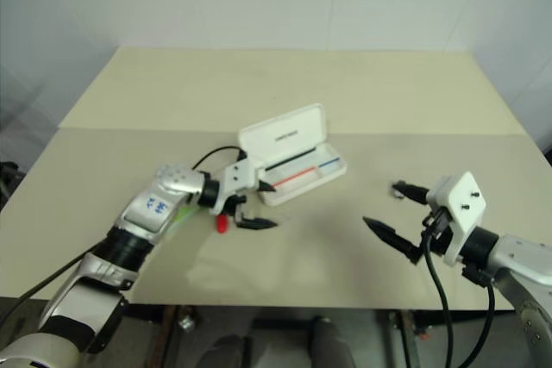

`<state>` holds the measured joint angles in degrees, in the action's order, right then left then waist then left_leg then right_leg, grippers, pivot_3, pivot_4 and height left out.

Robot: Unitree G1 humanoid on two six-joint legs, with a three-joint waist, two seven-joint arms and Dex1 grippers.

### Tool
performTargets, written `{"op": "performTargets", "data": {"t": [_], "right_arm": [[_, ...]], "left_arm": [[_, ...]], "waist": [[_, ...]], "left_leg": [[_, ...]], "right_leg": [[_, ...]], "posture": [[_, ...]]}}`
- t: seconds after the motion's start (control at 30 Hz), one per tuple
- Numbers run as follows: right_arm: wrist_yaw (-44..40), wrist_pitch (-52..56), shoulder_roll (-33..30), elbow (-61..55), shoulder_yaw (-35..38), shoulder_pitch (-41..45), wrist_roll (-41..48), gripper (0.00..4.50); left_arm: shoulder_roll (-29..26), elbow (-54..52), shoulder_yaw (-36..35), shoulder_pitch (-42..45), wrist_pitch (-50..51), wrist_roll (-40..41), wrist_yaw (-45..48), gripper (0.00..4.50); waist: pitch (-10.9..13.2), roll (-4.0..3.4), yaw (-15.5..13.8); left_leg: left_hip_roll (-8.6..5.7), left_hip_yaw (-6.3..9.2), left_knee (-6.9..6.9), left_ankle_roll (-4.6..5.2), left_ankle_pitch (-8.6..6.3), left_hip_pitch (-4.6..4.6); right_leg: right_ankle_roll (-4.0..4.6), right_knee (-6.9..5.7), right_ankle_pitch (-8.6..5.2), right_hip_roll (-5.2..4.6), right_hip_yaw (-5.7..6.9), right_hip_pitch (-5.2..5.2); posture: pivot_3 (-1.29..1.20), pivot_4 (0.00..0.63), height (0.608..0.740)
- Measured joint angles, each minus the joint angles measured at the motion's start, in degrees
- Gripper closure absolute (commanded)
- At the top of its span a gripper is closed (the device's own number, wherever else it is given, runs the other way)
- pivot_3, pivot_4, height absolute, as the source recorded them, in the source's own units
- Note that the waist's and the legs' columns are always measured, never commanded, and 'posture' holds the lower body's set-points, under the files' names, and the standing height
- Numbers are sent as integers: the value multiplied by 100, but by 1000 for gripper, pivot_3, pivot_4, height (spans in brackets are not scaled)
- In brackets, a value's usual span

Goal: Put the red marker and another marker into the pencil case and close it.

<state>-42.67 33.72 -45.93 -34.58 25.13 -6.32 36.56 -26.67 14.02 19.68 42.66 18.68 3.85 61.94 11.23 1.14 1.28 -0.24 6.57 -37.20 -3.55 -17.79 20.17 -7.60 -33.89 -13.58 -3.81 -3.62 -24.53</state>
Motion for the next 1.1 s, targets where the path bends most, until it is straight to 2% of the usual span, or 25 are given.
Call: {"op": "performTargets", "data": {"t": [0.03,0.13,0.53,0.83,1.1], "right_arm": [[4,0,0,0,0,0,0,0],[15,0,0,-3,0,18,0,0],[87,1,0,-85,0,-9,-2,0],[99,0,0,-85,0,47,-4,0],[99,0,0,-86,0,42,-3,0]], "left_arm": [[14,24,24,29,9,-31,-2,67],[58,79,135,149,141,-169,5,664],[59,530,128,394,158,-308,33,4486],[92,778,112,506,-297,-351,108,4486],[-269,836,129,713,-901,-481,481,4486]], "waist": [[0,0,-1],[0,0,-1],[0,0,18],[0,0,-7],[0,0,14]], "left_leg": [[0,0,0,0,0,-1],[0,0,0,0,0,-1],[2,-1,5,0,0,-2],[2,0,-3,2,1,-2],[3,-1,7,4,-1,0]], "right_leg": [[0,0,0,0,0,1],[1,0,0,0,0,8],[3,-1,-2,4,-1,8],[4,-1,2,4,-1,6],[2,5,1,4,-1,0]], "posture": [[0,150,740],[0,150,740],[0,150,740],[0,150,740],[0,150,740]]}}
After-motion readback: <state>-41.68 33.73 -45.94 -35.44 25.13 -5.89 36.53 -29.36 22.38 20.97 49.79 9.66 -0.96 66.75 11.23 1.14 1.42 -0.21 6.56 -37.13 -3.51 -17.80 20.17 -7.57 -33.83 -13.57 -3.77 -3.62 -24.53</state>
